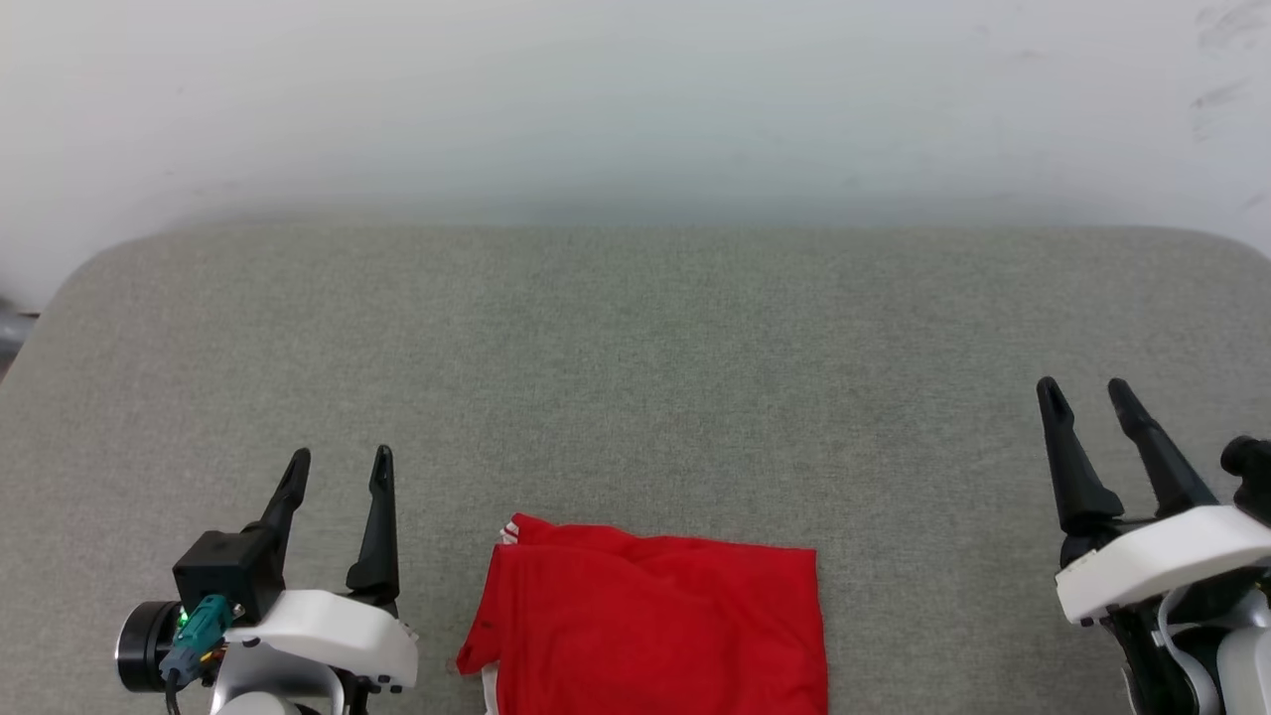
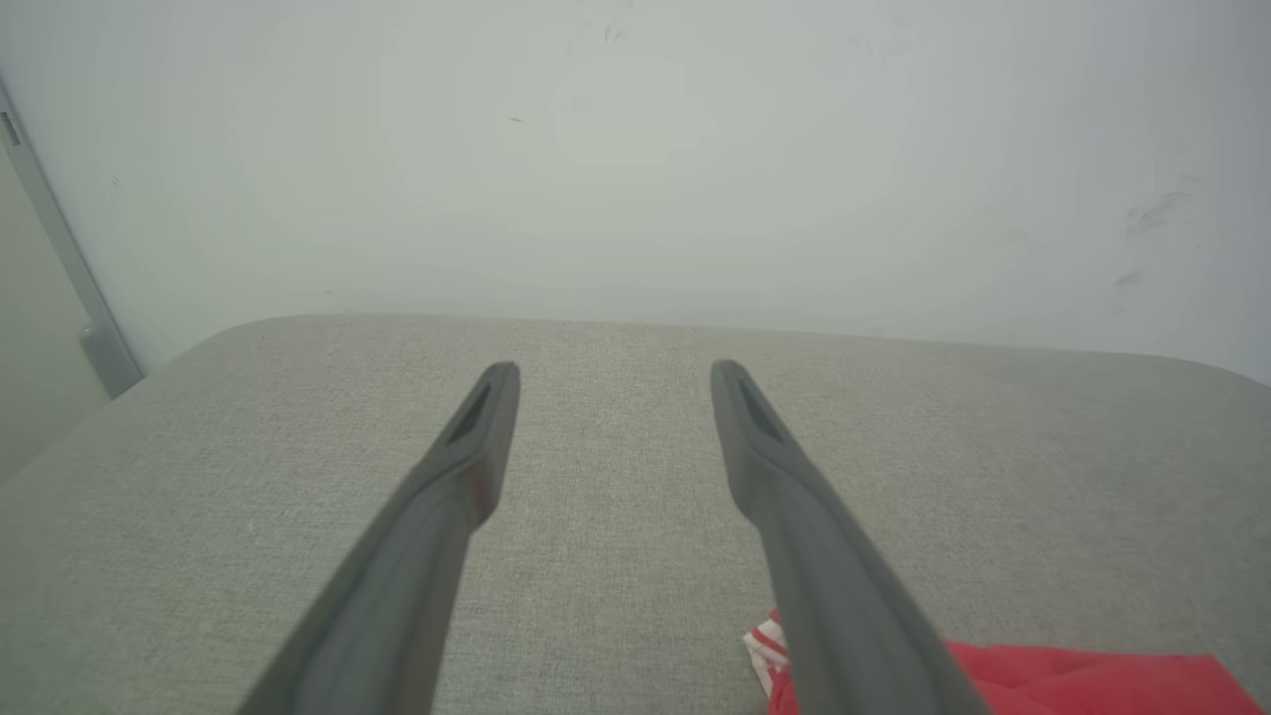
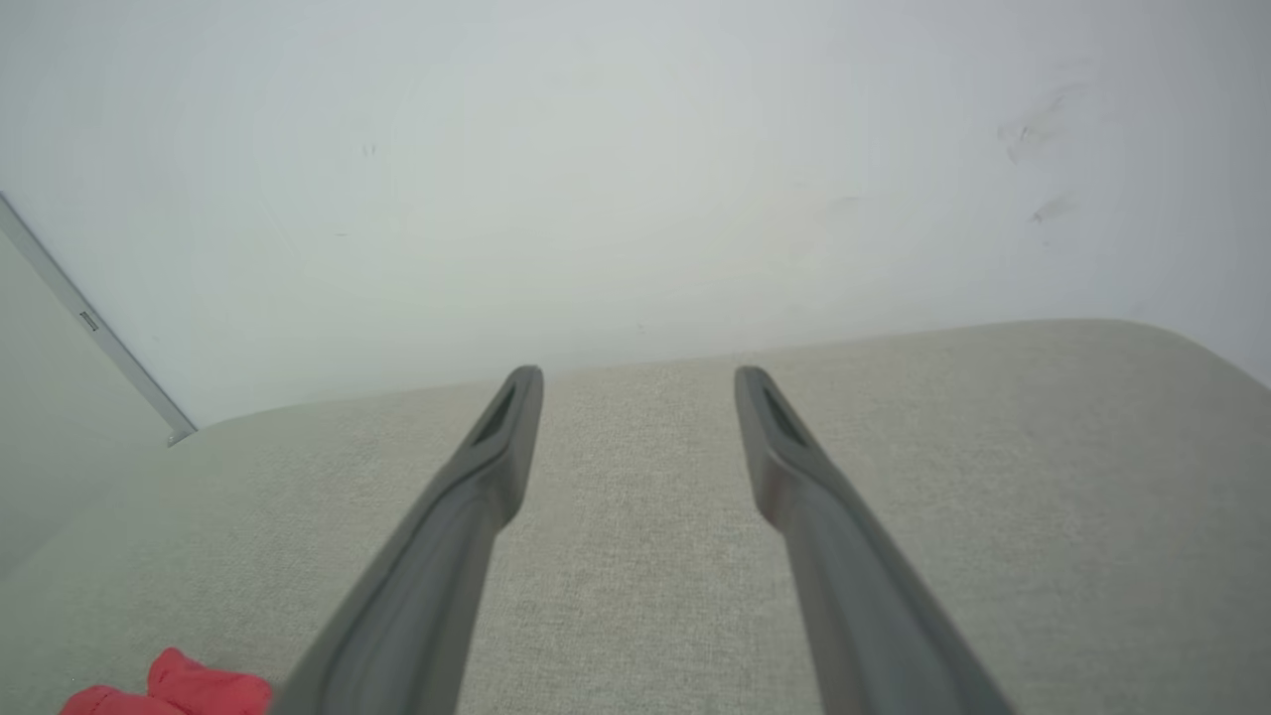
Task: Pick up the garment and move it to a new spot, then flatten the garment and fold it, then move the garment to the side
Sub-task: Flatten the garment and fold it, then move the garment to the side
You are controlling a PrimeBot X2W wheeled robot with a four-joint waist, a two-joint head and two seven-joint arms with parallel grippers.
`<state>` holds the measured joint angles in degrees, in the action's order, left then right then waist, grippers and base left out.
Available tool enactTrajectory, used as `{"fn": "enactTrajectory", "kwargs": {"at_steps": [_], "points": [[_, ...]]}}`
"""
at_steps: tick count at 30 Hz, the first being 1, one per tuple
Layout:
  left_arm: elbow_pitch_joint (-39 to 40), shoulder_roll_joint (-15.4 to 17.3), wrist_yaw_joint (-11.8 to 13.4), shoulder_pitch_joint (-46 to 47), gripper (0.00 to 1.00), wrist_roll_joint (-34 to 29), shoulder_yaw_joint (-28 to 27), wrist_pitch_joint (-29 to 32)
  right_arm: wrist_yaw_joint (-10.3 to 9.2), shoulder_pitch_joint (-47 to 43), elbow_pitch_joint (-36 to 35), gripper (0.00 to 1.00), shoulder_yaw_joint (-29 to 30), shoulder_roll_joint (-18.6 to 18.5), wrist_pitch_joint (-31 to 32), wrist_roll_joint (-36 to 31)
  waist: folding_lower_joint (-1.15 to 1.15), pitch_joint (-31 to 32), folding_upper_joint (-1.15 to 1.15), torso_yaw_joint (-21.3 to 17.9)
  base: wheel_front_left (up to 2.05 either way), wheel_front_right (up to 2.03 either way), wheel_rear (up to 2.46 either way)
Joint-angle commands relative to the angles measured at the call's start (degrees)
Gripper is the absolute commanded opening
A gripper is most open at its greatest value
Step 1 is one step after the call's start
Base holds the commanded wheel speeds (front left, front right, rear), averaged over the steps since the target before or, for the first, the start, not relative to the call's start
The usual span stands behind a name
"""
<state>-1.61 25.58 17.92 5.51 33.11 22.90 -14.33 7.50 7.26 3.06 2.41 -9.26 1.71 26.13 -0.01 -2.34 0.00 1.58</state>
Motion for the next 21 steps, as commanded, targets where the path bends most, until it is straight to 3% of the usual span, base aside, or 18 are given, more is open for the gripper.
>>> {"fn": "enactTrajectory", "kwargs": {"at_steps": [1, 8, 21], "points": [[0.01, 0.31, 0.32, -0.98, 1.00, 0.02, -0.47, -0.47, -0.03, -1.73, -2.13, 1.00, 1.69, 1.19, -0.28, -4.39, 0.01, 1.36, 0.00, -0.71, 0.00, 0.00, 0.00], [-0.73, 0.36, 0.34, -3.06, 1.00, -0.50, -1.29, -0.66, -0.03, -6.53, -7.88, 1.00, 2.61, 3.65, 0.82, -12.88, 0.01, 3.42, 0.00, -1.48, 0.00, 0.00, 0.00], [-0.95, -0.71, -0.01, -6.92, 1.00, -2.47, -3.76, -0.95, -0.03, -13.57, -9.21, 1.00, -0.08, 6.10, 2.46, -15.44, 0.01, 5.46, 0.00, -1.70, 0.00, 0.00, 0.00]]}}
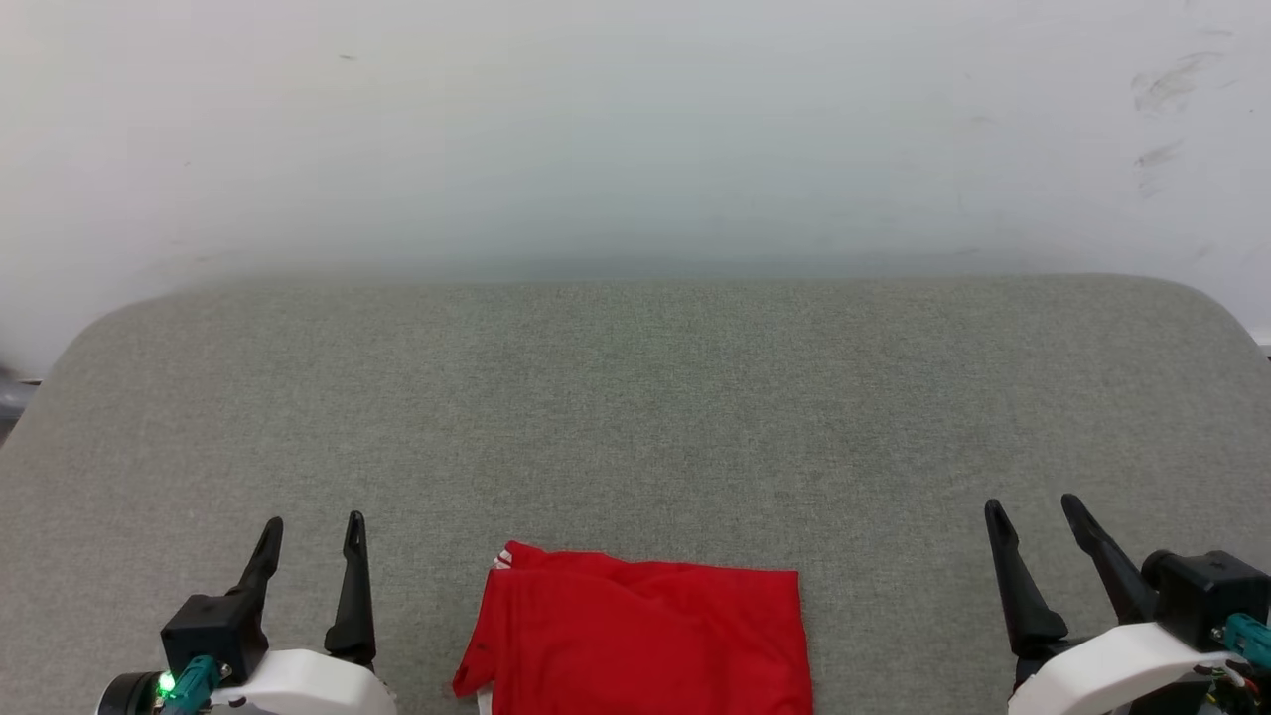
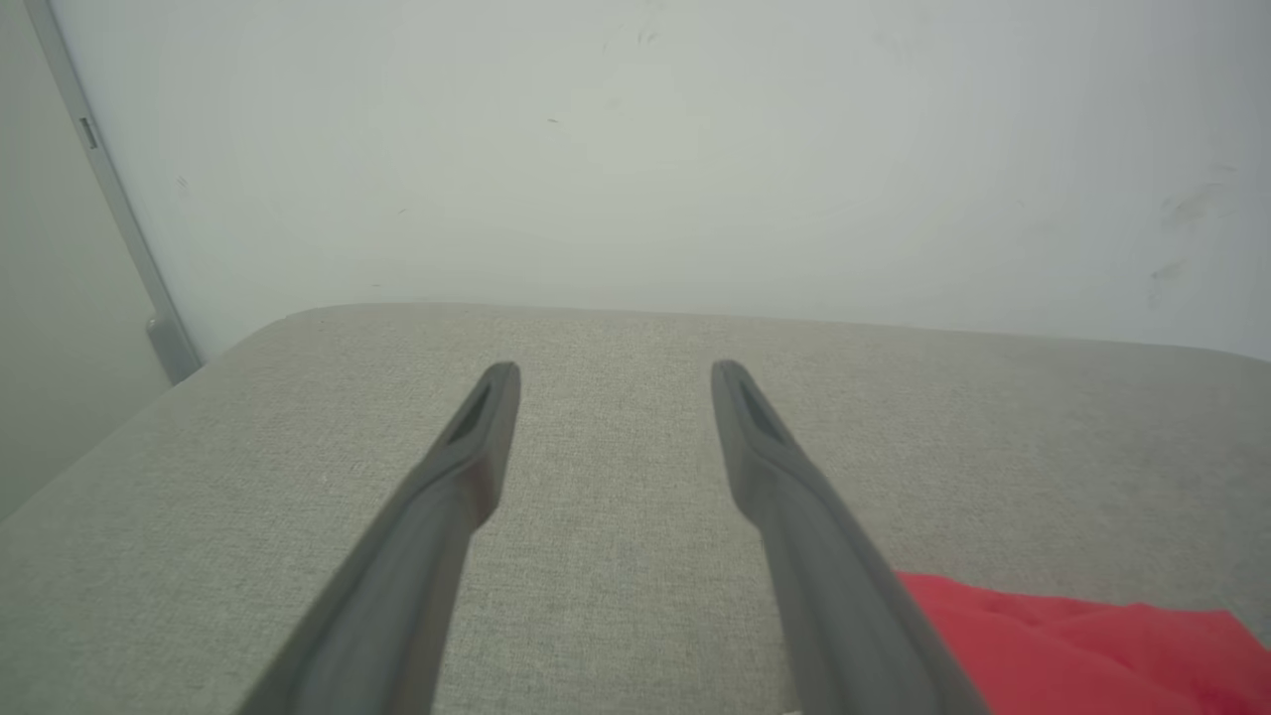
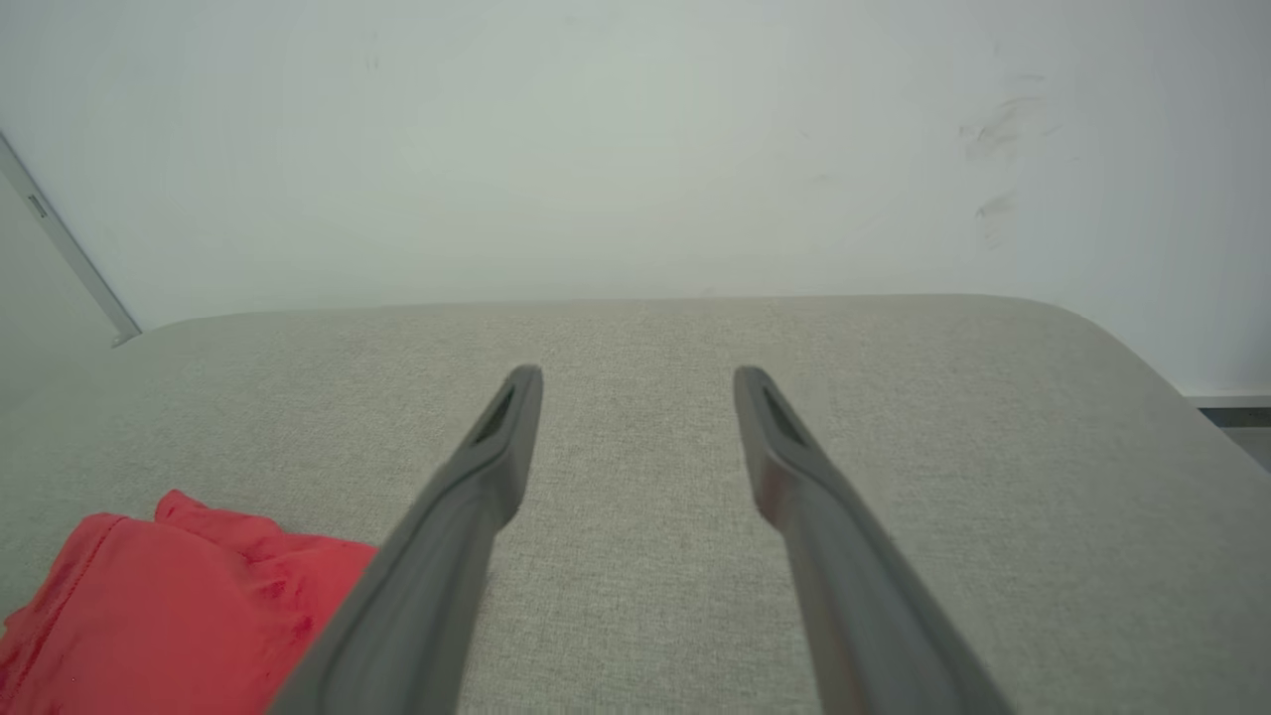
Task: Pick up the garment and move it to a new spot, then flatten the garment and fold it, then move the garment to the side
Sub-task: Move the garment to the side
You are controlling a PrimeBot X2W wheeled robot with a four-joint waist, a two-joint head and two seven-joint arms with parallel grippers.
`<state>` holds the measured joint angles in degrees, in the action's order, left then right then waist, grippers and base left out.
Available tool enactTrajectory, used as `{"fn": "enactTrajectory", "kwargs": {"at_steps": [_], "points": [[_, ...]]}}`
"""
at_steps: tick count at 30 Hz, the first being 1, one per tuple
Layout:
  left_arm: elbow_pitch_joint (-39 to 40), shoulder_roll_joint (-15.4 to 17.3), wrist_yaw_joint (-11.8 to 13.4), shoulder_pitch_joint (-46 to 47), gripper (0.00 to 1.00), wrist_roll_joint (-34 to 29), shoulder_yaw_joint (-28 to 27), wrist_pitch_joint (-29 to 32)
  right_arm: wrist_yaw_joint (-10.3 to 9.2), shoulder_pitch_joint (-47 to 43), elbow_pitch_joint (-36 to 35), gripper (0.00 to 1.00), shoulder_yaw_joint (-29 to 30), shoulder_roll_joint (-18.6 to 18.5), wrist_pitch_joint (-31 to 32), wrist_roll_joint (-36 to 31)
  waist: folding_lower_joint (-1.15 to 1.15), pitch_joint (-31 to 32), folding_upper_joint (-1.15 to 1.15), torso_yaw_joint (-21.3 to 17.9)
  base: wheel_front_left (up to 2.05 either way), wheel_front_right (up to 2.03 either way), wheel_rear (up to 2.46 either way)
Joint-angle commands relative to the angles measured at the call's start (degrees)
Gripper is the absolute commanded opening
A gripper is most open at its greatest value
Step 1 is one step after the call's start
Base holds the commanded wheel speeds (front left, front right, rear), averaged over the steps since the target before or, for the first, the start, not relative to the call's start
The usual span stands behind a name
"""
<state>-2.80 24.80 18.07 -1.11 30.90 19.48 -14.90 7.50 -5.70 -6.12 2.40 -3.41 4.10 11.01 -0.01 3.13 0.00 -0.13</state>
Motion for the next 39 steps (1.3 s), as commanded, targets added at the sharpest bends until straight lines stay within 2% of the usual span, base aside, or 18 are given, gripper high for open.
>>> {"fn": "enactTrajectory", "kwargs": {"at_steps": [1, 9, 13, 16, 23, 30, 39], "points": [[0.28, -0.15, -0.30, -0.47, 1.00, -0.59, -0.57, -0.39, -0.03, -0.56, -0.07, 1.00, -0.08, 0.29, 0.09, -0.31, 0.01, -0.02, 0.00, 0.01, 0.00, 0.00, 0.00], [-0.85, -2.44, -2.29, -0.26, 1.00, -2.62, -2.67, -0.40, -0.03, -0.03, -0.33, 1.00, 0.33, 0.52, 0.96, -0.15, 0.01, -0.30, 0.00, 0.11, 0.00, 0.00, 0.00], [-1.32, -3.14, -3.34, 0.41, 1.00, -3.51, -3.73, -0.41, -0.03, 0.28, 0.35, 1.00, 2.39, 0.54, 3.33, 3.03, 0.01, -0.50, 0.00, 0.36, 0.00, 0.00, 0.00], [-1.41, -3.76, -4.03, 0.90, 1.00, -4.11, -4.60, -0.40, -0.03, 0.37, 1.41, 1.00, 4.08, -0.01, 7.55, 6.40, 0.01, -0.91, 0.00, 0.87, 0.00, 0.00, 0.00], [-1.30, -5.47, -5.93, 2.62, 1.00, -5.86, -5.86, -0.35, -0.03, 0.98, 4.55, 1.00, 6.83, -2.85, 21.60, 16.04, 0.01, -3.10, 0.00, 3.32, 0.00, 0.00, 0.00], [-0.78, -8.21, -7.64, 4.60, 1.00, -7.78, -7.50, -0.35, -0.03, 1.15, 5.45, 1.00, 2.68, -4.04, 32.79, 23.89, 0.01, -7.21, 0.00, 6.30, 0.00, 0.00, 0.00], [-1.83, -11.85, -10.72, 8.35, 1.00, -10.14, -9.07, -0.34, -0.03, 3.91, 7.43, 1.00, -5.74, -3.93, 37.24, 30.05, 0.01, -12.92, 0.00, 9.75, 0.00, 0.00, 0.00]]}}
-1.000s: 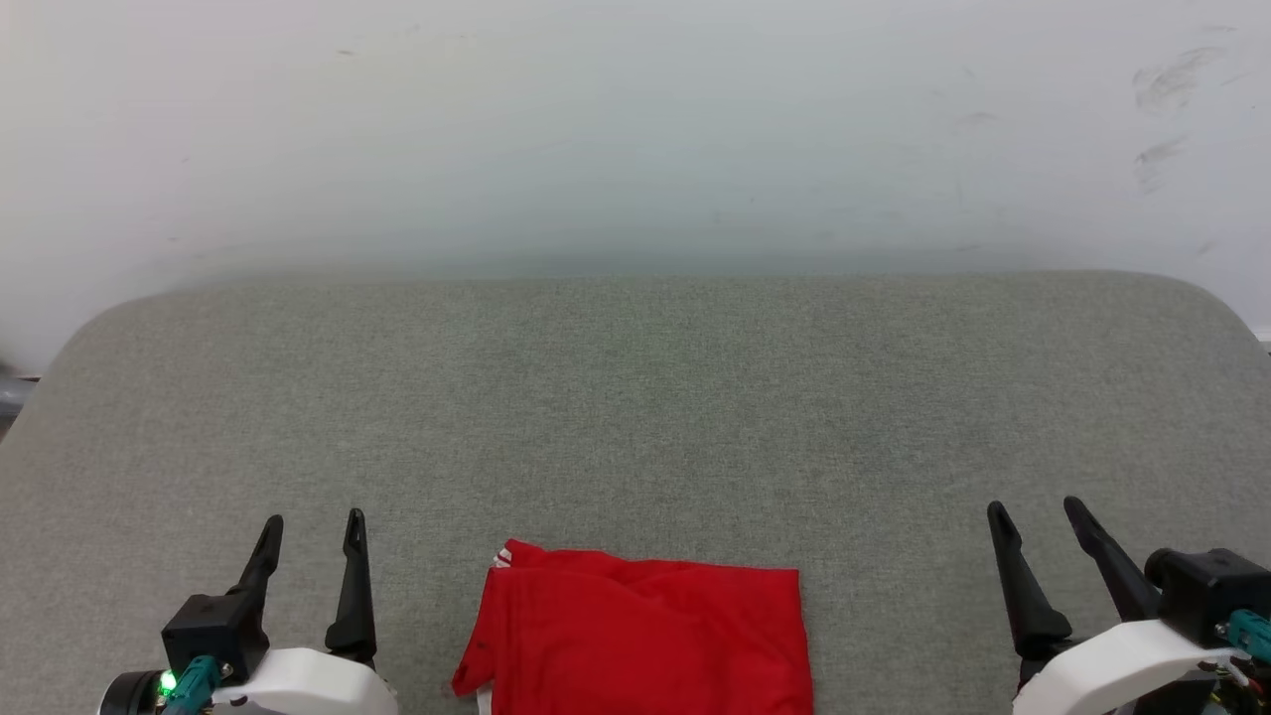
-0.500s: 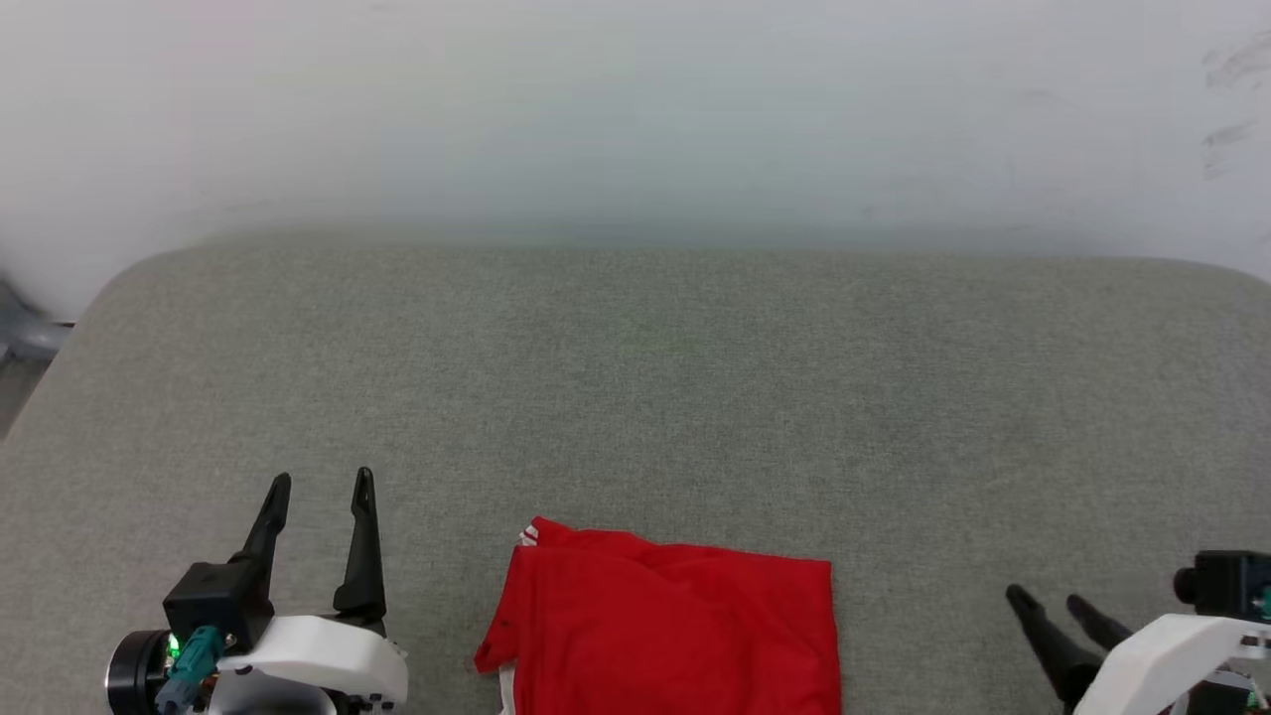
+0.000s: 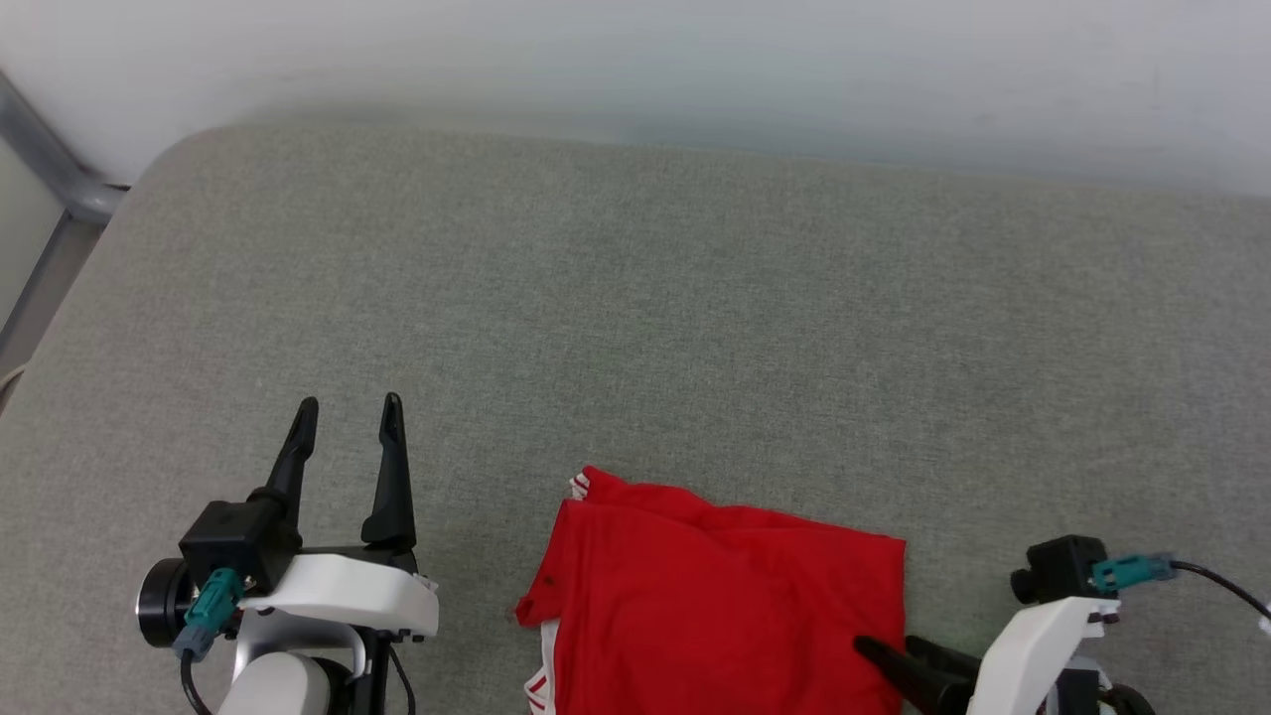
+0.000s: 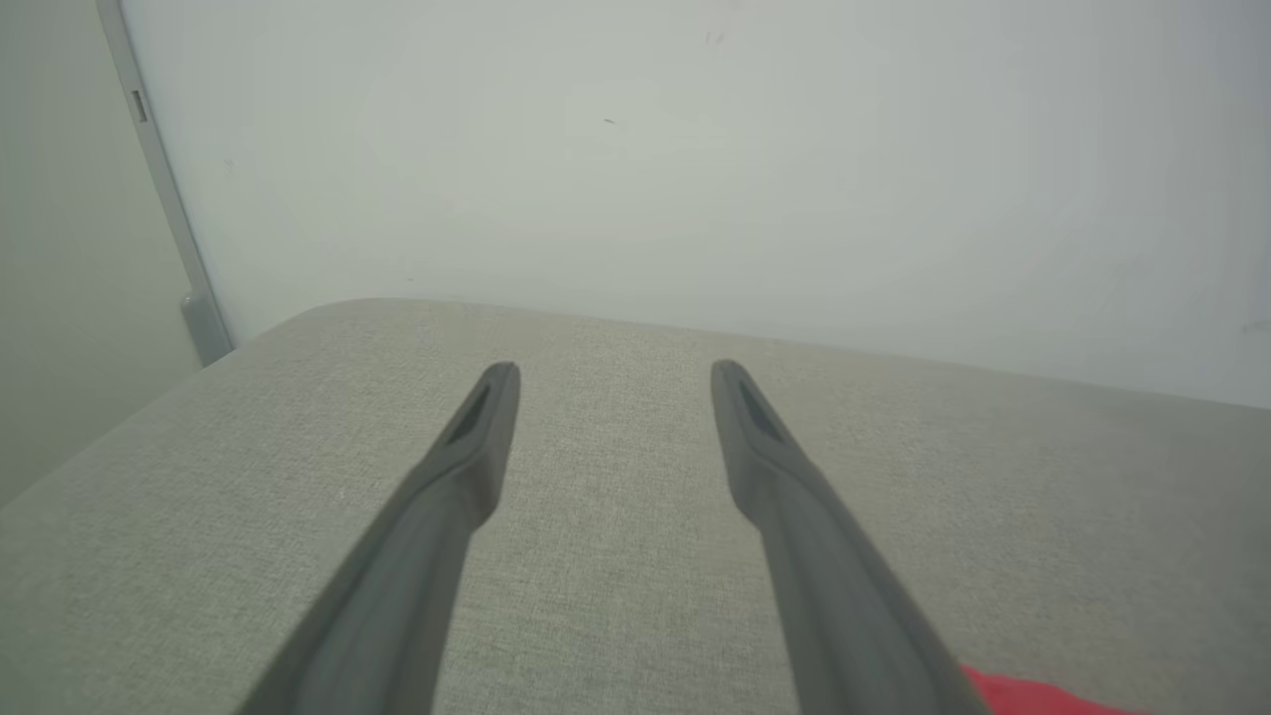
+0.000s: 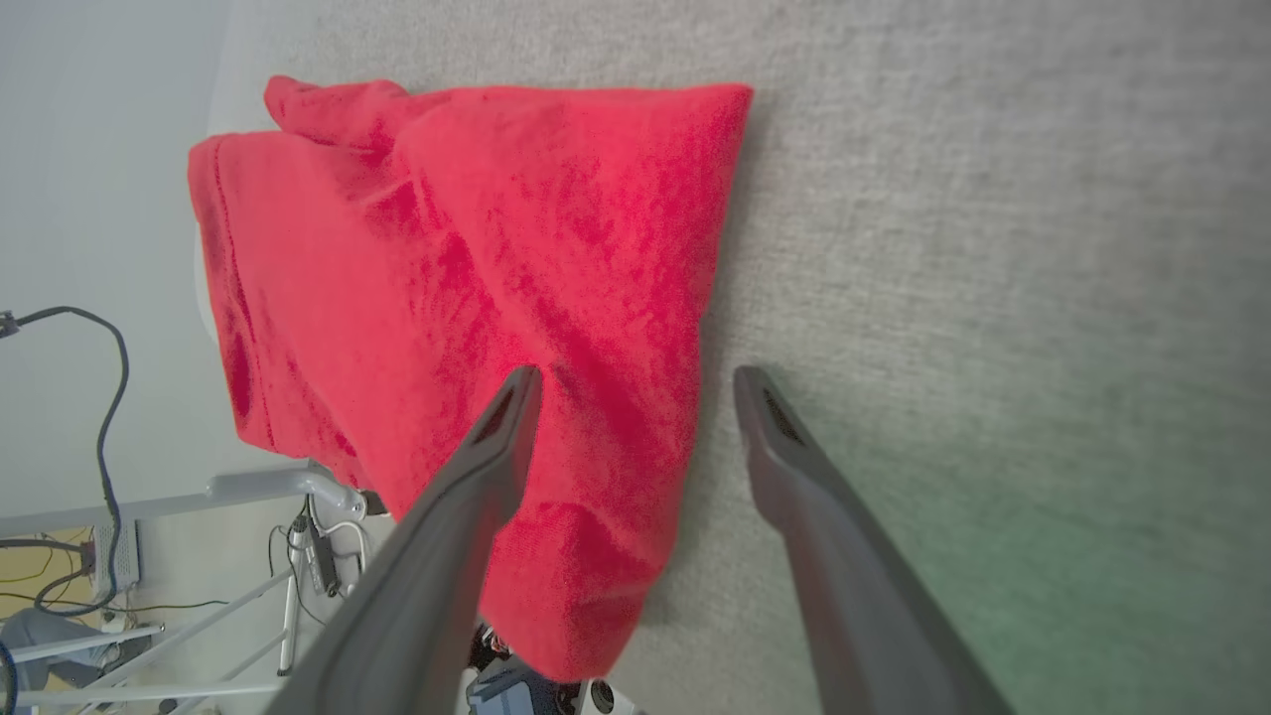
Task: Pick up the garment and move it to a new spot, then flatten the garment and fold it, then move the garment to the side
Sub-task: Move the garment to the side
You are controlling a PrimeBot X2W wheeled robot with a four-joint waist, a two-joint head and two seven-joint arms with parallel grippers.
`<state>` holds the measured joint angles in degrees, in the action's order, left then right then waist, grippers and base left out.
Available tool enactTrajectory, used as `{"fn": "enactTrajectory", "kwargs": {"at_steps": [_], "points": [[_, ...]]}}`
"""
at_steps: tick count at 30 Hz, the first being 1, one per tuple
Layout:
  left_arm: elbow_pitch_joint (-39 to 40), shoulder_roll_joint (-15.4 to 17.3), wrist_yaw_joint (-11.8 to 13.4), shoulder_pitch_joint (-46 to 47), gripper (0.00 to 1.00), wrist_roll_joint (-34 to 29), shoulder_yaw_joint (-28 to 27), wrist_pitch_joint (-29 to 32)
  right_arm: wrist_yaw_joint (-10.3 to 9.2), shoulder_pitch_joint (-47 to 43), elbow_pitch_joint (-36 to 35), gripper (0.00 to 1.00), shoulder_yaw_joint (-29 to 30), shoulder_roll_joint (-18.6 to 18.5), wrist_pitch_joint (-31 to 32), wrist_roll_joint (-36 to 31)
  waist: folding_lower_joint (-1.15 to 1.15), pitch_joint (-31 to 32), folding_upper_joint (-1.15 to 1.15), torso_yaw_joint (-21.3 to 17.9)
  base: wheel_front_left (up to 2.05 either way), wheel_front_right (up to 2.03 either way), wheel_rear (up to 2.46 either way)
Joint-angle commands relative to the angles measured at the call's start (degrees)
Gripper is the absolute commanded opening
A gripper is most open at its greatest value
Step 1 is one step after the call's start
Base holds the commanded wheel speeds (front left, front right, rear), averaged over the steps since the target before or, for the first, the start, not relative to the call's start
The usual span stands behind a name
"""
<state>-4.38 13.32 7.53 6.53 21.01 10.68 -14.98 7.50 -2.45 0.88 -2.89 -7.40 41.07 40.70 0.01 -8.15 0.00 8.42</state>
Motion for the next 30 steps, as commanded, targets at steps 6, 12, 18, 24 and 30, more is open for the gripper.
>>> {"fn": "enactTrajectory", "kwargs": {"at_steps": [6, 12, 18, 24, 30], "points": [[-1.14, -2.10, -1.95, 2.13, 1.00, -1.99, -2.25, -0.27, -0.06, 1.72, 5.12, 1.00, -3.83, 0.24, 2.52, 1.00, -0.01, -3.46, 0.00, 2.25, 0.00, 0.00, 0.00], [-1.93, -3.49, -3.39, 2.00, 1.00, -3.39, -3.91, -0.27, -0.08, 2.20, 7.73, 0.63, -6.64, 0.36, 3.54, 1.58, -0.01, -3.83, 0.00, 2.15, 0.00, 0.00, 0.00], [-2.69, -4.29, -4.69, 1.89, 1.00, -4.74, -5.29, -0.28, -0.06, 3.95, 7.37, 0.00, -7.90, -0.78, 1.90, 1.92, -0.01, -2.76, 0.00, 1.30, 0.00, 0.00, 0.00], [-3.04, -4.27, -5.44, 0.12, 1.00, -5.93, -6.68, -0.28, -0.06, 5.33, 6.11, 0.00, -8.04, -3.16, -0.24, 0.87, -0.01, 0.21, 0.00, -1.36, 0.00, 0.00, 0.00], [-1.37, -4.30, -4.75, -2.59, 1.00, -6.64, -8.05, -0.21, -0.06, 6.72, 4.55, 0.00, -8.10, -7.60, 0.57, -3.41, -0.01, 2.18, 0.00, -8.51, 0.00, 0.00, 0.00]]}}
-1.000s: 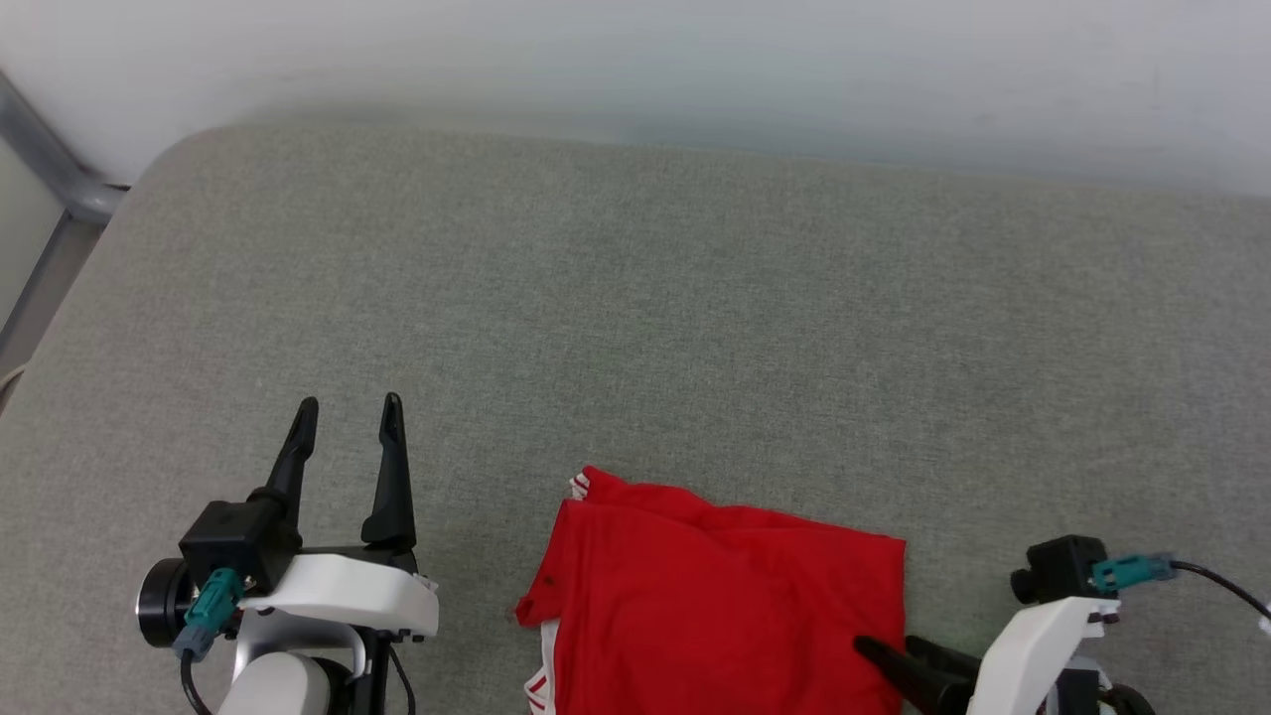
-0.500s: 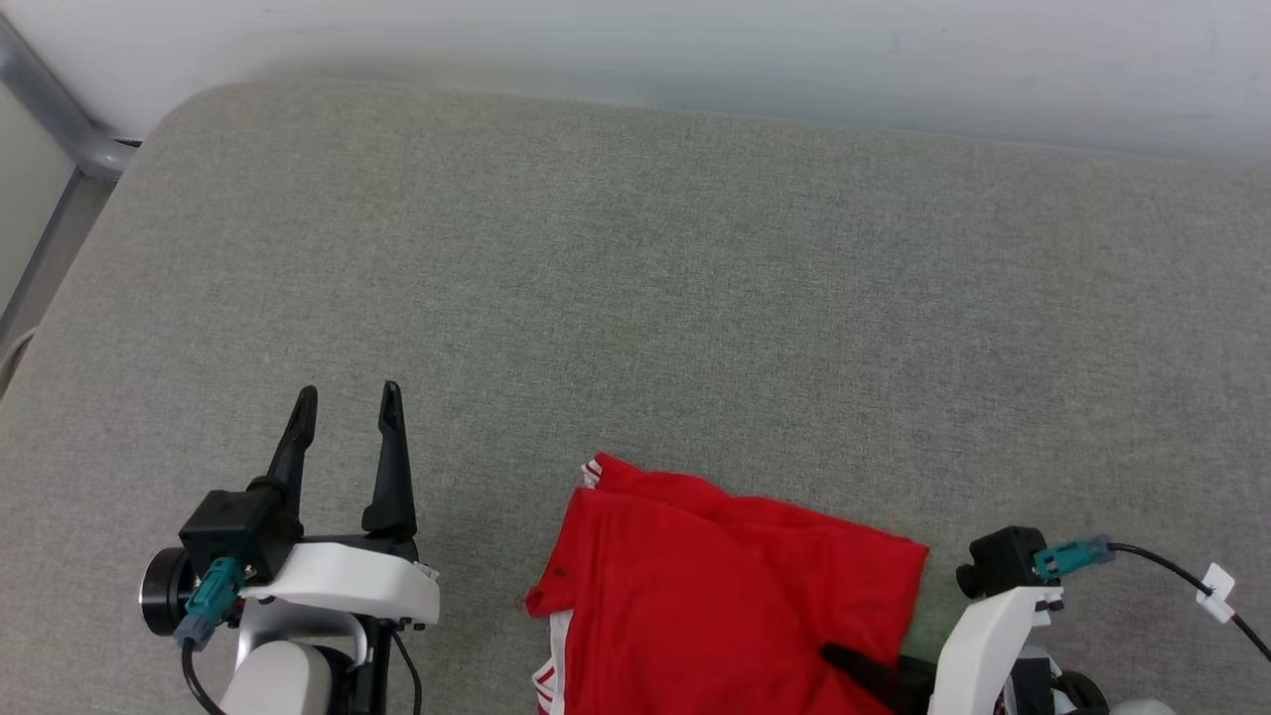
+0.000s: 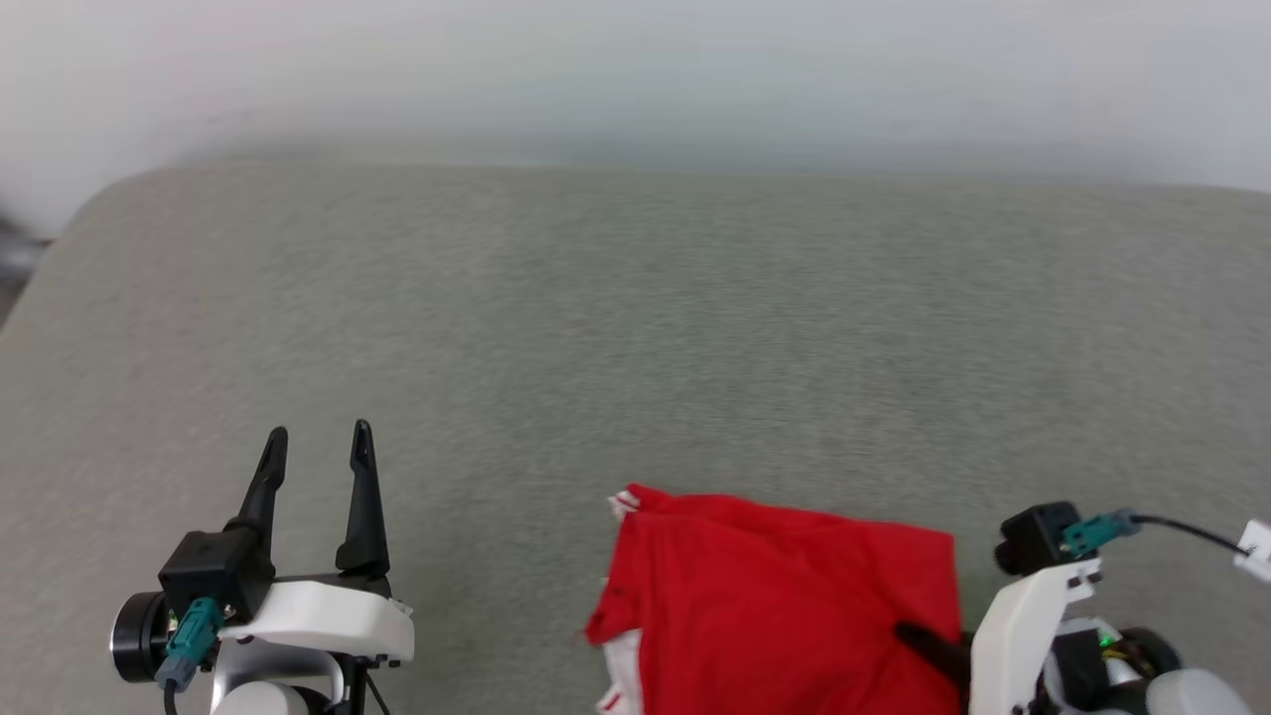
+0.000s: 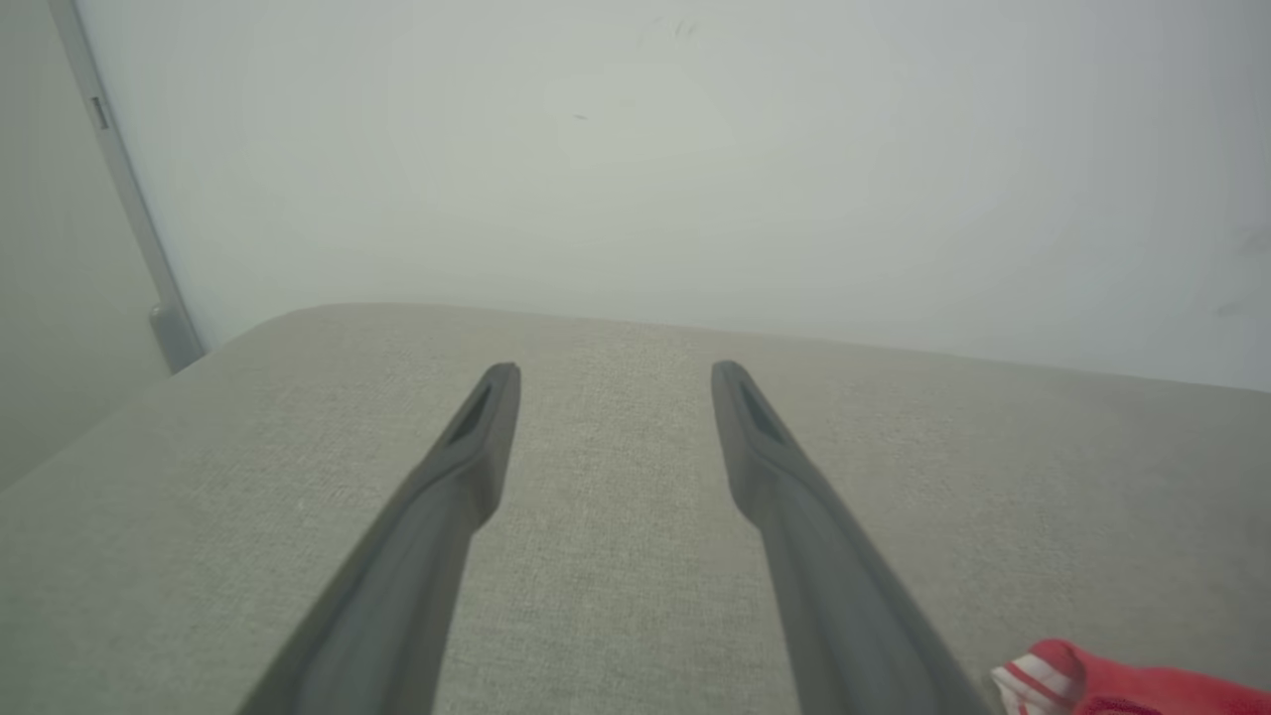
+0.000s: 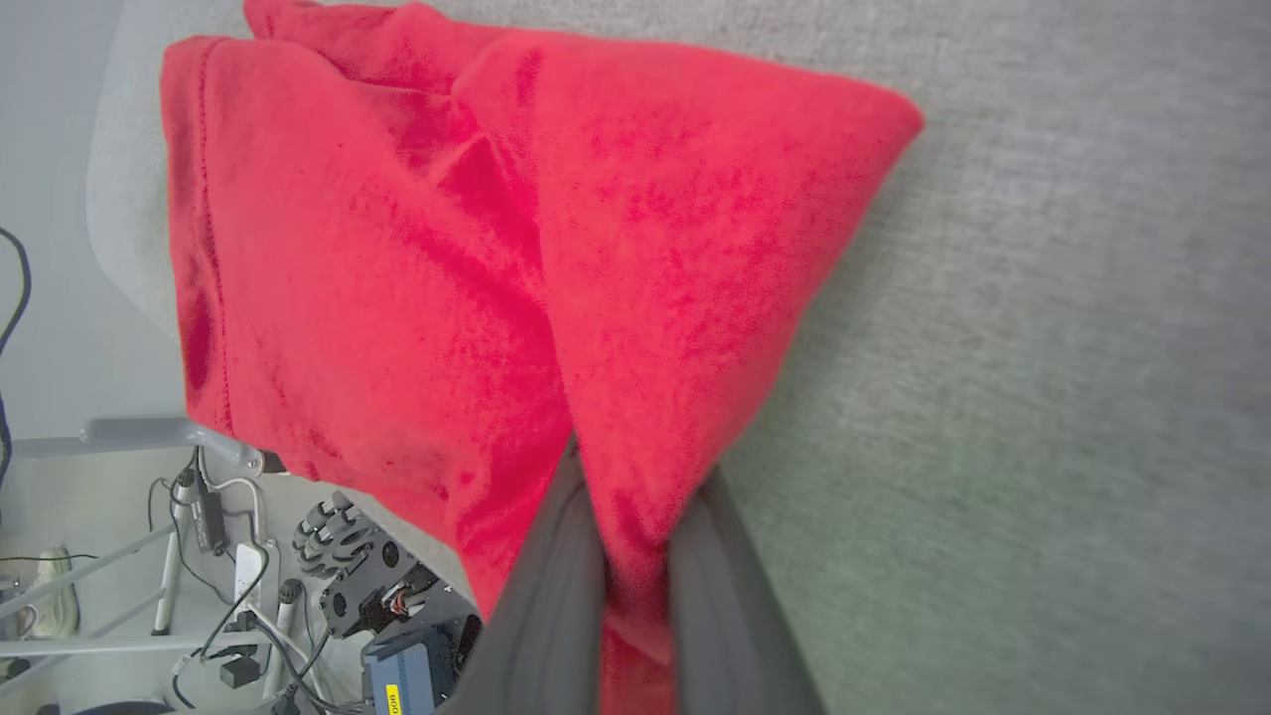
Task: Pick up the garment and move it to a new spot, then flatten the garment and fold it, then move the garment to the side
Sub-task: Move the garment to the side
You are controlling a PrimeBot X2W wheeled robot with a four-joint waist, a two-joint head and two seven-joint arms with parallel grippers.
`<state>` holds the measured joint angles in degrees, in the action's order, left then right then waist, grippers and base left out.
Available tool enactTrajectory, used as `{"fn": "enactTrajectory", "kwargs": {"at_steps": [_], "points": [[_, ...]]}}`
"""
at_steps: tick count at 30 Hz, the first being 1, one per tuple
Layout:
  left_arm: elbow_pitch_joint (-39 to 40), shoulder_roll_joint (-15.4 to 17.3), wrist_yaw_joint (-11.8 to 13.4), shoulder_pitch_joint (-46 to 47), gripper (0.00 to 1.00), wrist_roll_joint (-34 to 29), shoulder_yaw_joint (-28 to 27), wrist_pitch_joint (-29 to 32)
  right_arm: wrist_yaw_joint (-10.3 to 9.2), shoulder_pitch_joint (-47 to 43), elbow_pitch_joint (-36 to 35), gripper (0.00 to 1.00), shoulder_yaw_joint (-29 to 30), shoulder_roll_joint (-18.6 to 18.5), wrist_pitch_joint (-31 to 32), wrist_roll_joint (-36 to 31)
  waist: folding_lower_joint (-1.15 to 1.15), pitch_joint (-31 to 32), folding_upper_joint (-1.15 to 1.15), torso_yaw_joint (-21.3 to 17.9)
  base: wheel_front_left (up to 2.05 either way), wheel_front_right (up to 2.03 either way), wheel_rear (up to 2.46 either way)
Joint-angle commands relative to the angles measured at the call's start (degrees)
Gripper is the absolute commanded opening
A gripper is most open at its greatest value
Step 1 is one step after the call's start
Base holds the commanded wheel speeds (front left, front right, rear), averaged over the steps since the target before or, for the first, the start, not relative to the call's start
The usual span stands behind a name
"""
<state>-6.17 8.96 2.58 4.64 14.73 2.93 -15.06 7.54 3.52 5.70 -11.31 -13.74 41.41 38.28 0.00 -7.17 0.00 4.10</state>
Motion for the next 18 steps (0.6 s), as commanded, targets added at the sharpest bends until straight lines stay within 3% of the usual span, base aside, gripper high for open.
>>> {"fn": "enactTrajectory", "kwargs": {"at_steps": [1, 10, 18], "points": [[0.81, -0.12, 0.15, -0.75, 1.00, -0.54, -0.03, -0.13, -0.10, 1.09, -0.46, 0.00, 0.65, -1.75, 0.29, -1.44, 0.00, 1.10, 0.00, -5.60, 0.00, 0.00, 0.00], [2.90, -0.59, -0.58, 0.96, 1.00, -1.53, 1.58, -0.13, -0.08, 6.33, -0.53, 0.00, 0.43, -7.12, 1.66, -6.42, 0.00, -1.74, 0.00, -17.15, 0.00, 0.00, 0.00], [6.49, 1.57, -1.03, 5.56, 1.00, -3.00, 2.61, 1.38, -0.09, 18.46, 2.33, 0.00, -4.55, -10.48, -2.31, -6.85, 0.00, -9.87, 0.00, -25.82, 0.00, 0.00, 0.00]]}}
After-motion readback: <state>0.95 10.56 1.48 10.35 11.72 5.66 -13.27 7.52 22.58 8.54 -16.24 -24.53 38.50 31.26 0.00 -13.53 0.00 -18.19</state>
